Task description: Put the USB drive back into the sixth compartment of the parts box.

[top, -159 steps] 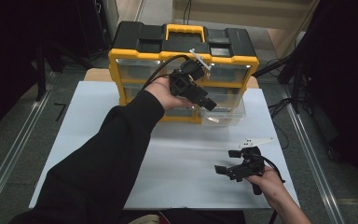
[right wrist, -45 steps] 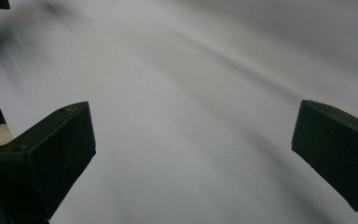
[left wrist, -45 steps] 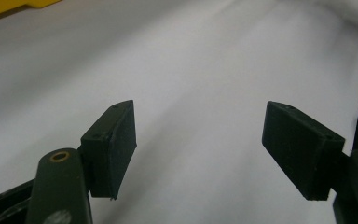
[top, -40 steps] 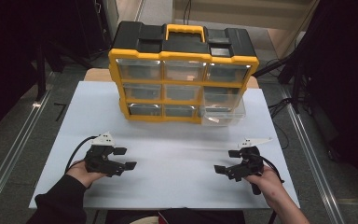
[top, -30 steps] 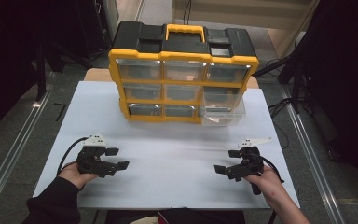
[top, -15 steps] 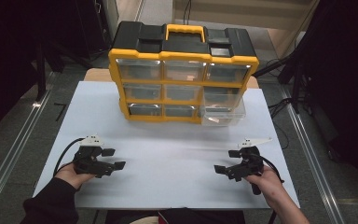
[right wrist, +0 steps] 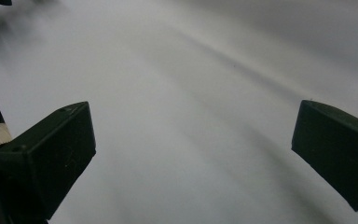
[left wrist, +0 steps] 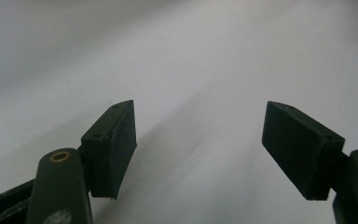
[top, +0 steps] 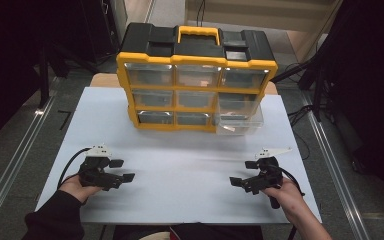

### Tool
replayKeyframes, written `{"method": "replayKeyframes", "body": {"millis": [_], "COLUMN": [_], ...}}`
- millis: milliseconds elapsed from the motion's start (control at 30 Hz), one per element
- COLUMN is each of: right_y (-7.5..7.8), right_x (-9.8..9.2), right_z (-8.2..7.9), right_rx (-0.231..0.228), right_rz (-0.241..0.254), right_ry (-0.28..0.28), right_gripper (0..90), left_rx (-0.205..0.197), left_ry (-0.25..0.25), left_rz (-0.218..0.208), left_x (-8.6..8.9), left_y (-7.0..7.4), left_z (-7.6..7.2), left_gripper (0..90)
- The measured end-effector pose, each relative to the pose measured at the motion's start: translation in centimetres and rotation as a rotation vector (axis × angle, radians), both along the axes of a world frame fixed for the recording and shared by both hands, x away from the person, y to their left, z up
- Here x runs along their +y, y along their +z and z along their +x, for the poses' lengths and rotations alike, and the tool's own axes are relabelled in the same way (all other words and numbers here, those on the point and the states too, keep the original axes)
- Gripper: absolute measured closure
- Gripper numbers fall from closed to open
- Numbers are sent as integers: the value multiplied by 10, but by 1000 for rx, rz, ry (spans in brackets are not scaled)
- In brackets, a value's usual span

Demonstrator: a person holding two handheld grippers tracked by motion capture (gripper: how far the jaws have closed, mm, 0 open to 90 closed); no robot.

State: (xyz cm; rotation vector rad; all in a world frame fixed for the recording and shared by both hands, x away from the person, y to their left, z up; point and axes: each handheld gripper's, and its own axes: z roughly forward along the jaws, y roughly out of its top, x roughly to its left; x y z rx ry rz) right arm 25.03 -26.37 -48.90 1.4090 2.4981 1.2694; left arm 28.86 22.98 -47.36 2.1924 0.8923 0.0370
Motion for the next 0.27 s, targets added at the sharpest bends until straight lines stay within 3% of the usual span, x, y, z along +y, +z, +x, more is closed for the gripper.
{"method": "replayKeyframes", "body": {"millis": [267], "right_y": [0], "right_x": [0], "right_z": [0], "right_rx": [1], "right_rz": [-3], "right_ry": [3], "right_gripper": [0], "left_rx": [9], "left_ry": [-1], "left_rz": [5], "left_x": [-1], "left_y": [-1], "left_z": [0], "left_gripper": [270]}}
